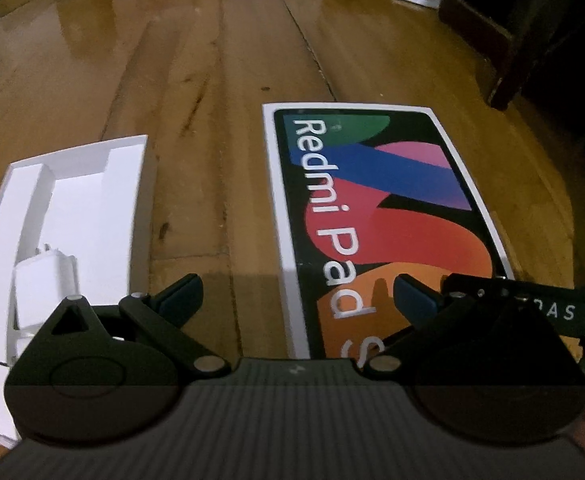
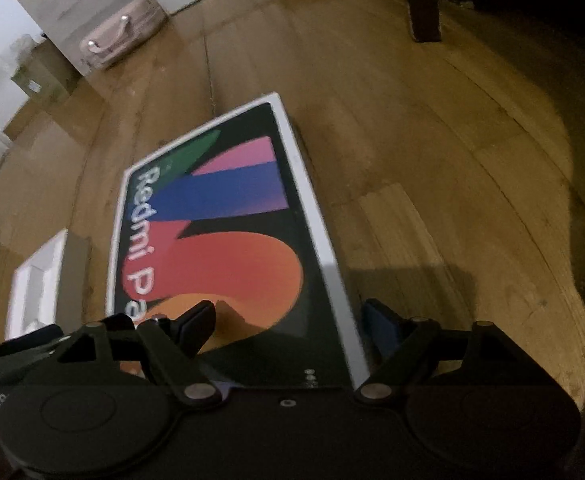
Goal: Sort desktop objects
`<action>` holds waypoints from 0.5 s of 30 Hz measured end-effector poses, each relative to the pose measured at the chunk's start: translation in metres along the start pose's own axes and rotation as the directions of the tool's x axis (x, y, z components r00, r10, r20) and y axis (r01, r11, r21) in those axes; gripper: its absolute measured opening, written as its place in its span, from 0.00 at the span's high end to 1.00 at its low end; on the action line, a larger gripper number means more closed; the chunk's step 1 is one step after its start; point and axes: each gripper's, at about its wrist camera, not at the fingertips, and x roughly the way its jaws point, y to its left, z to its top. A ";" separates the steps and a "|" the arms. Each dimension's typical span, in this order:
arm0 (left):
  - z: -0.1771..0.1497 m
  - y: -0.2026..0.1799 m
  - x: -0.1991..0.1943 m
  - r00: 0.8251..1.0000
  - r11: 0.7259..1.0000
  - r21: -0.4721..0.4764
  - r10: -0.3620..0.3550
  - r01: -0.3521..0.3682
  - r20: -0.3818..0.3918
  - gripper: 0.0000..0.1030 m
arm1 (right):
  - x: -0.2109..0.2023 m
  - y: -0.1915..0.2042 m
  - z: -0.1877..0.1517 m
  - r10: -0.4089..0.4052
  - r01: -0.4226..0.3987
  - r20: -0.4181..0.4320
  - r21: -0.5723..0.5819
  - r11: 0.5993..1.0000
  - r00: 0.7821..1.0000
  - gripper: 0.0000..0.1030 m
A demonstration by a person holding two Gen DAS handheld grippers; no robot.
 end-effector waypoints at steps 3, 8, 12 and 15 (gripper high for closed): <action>-0.002 -0.001 0.007 0.999 0.999 -0.002 -0.040 0.040 -0.016 0.00 | 0.002 -0.011 0.002 0.043 -0.042 -0.007 0.026 0.999 0.999 0.17; -0.008 -0.013 0.020 0.997 0.999 0.026 -0.046 0.047 -0.057 0.00 | 0.006 -0.027 0.001 0.110 -0.110 0.007 0.130 0.985 0.994 0.15; -0.006 -0.019 0.023 0.995 0.997 0.004 -0.072 0.072 -0.071 0.04 | 0.009 -0.028 0.002 0.120 -0.119 0.002 0.132 0.984 0.993 0.15; -0.008 -0.023 0.021 0.995 0.997 0.020 -0.078 0.079 -0.063 0.10 | 0.008 -0.026 0.000 0.121 -0.121 0.002 0.091 0.988 0.993 0.16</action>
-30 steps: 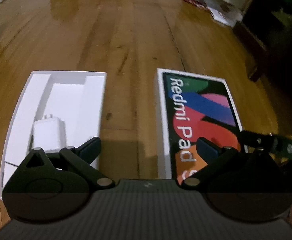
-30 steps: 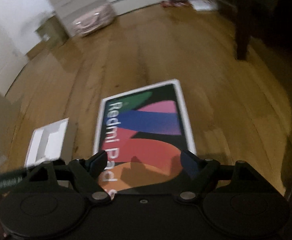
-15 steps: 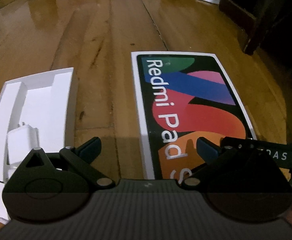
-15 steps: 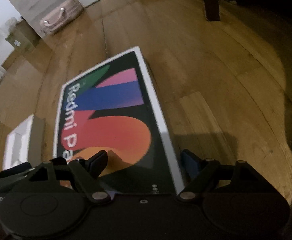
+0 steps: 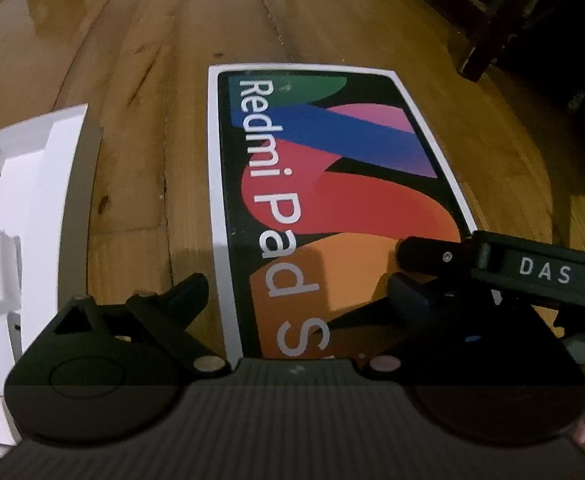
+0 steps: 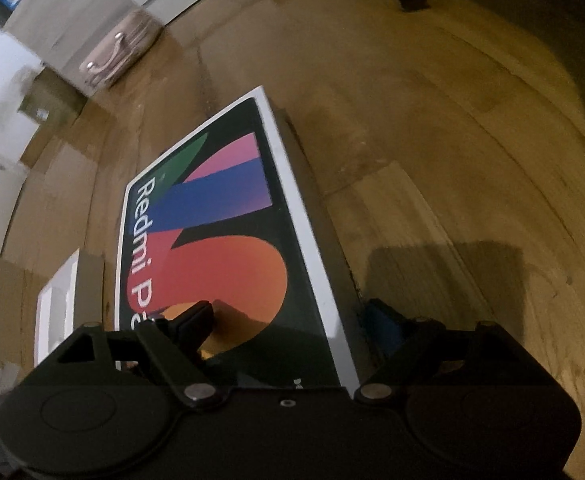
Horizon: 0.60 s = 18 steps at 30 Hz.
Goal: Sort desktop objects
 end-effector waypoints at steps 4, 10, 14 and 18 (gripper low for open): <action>-0.004 -0.003 -0.003 1.000 1.000 0.009 0.009 -0.009 0.028 0.12 | -0.003 -0.003 -0.001 0.015 -0.015 0.002 -0.010 1.000 1.000 0.20; -0.002 -0.013 -0.020 0.993 0.994 0.083 0.070 -0.078 0.095 0.20 | -0.009 0.001 0.004 0.043 -0.043 0.000 -0.048 0.998 0.999 0.26; 0.003 -0.022 -0.040 0.981 0.979 0.152 0.111 -0.135 0.157 0.20 | -0.017 0.009 0.010 0.085 -0.083 0.016 -0.086 0.993 0.996 0.26; 0.004 -0.023 -0.055 0.974 0.970 0.179 0.133 -0.165 0.181 0.20 | -0.023 0.012 0.011 0.133 -0.131 0.016 -0.089 0.987 0.991 0.26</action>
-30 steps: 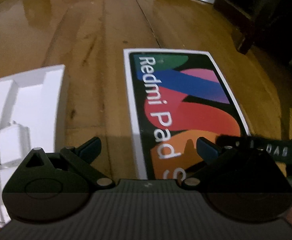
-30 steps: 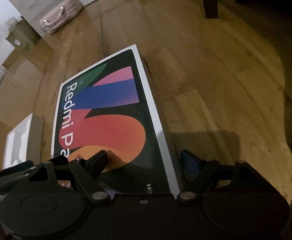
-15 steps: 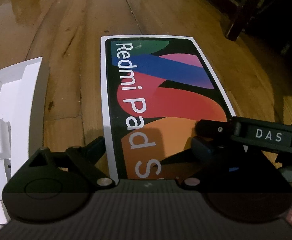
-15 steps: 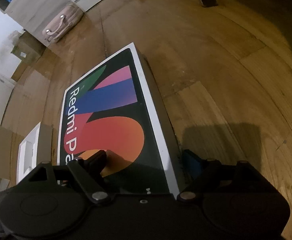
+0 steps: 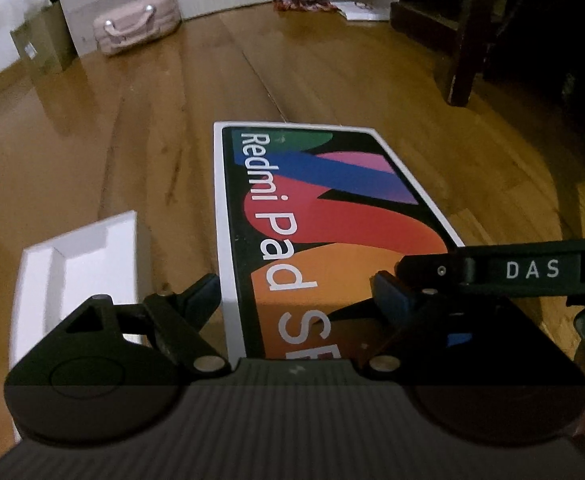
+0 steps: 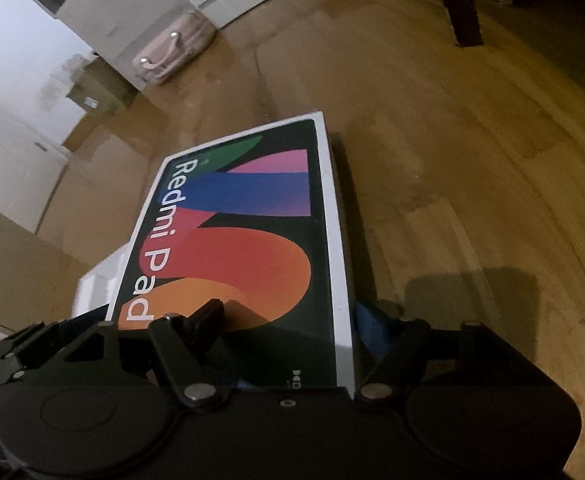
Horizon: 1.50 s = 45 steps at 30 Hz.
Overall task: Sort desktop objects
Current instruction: 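Lift the Redmi Pad SE box over the white tray with both grippers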
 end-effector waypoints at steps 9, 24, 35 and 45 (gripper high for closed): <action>0.018 0.045 -0.035 0.999 0.997 -0.062 0.039 -0.039 0.009 0.20 | -0.006 0.038 0.010 0.106 -0.106 0.021 -0.009 0.994 0.994 0.26; 0.002 0.113 -0.088 0.981 0.964 -0.182 0.190 -0.192 -0.027 0.20 | 0.003 0.117 -0.003 0.263 -0.266 -0.043 -0.090 0.960 0.964 0.25; -0.031 0.168 -0.085 0.977 0.916 -0.338 0.199 -0.215 -0.082 0.20 | 0.015 0.153 -0.024 0.282 -0.289 -0.079 -0.097 0.952 0.956 0.26; -0.043 0.178 -0.065 0.951 0.901 -0.310 0.274 -0.305 -0.142 0.22 | 0.037 0.167 -0.044 0.258 -0.269 -0.145 -0.061 0.961 0.955 0.32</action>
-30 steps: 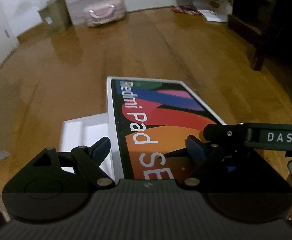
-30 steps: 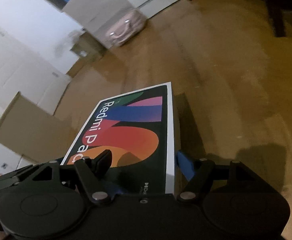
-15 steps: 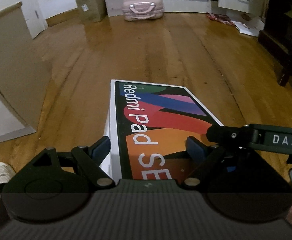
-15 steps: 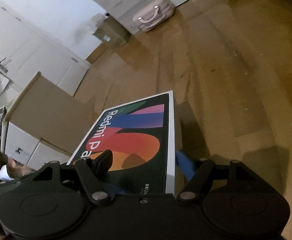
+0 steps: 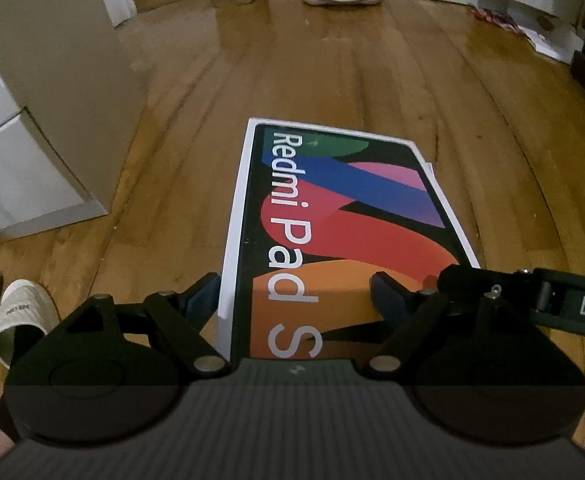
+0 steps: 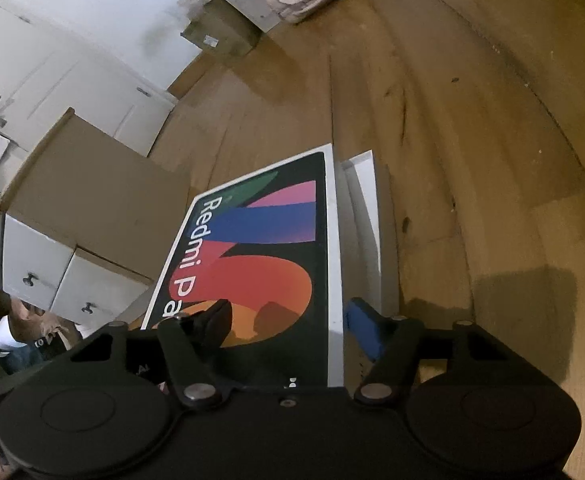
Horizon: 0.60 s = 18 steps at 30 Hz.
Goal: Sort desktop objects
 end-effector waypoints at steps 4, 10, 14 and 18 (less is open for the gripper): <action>-0.006 0.001 0.012 1.000 1.000 -0.003 -0.017 0.017 0.004 0.20 | 0.005 0.001 -0.004 -0.034 0.034 -0.017 -0.022 0.999 0.999 0.32; -0.003 0.011 0.031 0.998 0.998 -0.041 -0.055 0.054 -0.013 0.19 | 0.010 -0.002 -0.009 -0.038 0.037 -0.028 -0.022 0.999 0.999 0.32; -0.005 0.010 0.038 0.998 0.996 -0.064 -0.056 0.055 -0.007 0.18 | 0.014 -0.002 -0.011 -0.049 0.049 -0.030 -0.023 0.999 0.998 0.32; -0.009 0.014 0.035 0.998 0.993 -0.096 -0.068 0.067 -0.004 0.18 | 0.012 -0.005 -0.011 -0.032 0.032 -0.005 0.021 0.999 0.999 0.34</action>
